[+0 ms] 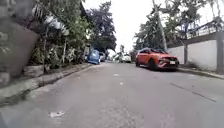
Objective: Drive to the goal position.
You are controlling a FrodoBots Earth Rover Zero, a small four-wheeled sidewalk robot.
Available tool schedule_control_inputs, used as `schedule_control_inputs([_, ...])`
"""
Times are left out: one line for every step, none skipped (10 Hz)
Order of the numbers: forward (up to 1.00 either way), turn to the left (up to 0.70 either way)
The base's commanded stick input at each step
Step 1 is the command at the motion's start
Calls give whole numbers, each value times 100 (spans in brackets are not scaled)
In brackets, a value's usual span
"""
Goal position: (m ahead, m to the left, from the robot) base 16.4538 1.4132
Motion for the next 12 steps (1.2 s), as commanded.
schedule_control_inputs([100, 8])
schedule_control_inputs([100, 7])
schedule_control_inputs([100, 7])
schedule_control_inputs([100, 7])
schedule_control_inputs([100, 8])
schedule_control_inputs([100, 8])
schedule_control_inputs([100, 8])
schedule_control_inputs([100, 8])
schedule_control_inputs([100, 8])
schedule_control_inputs([100, 8])
schedule_control_inputs([100, 6])
schedule_control_inputs([100, 5])
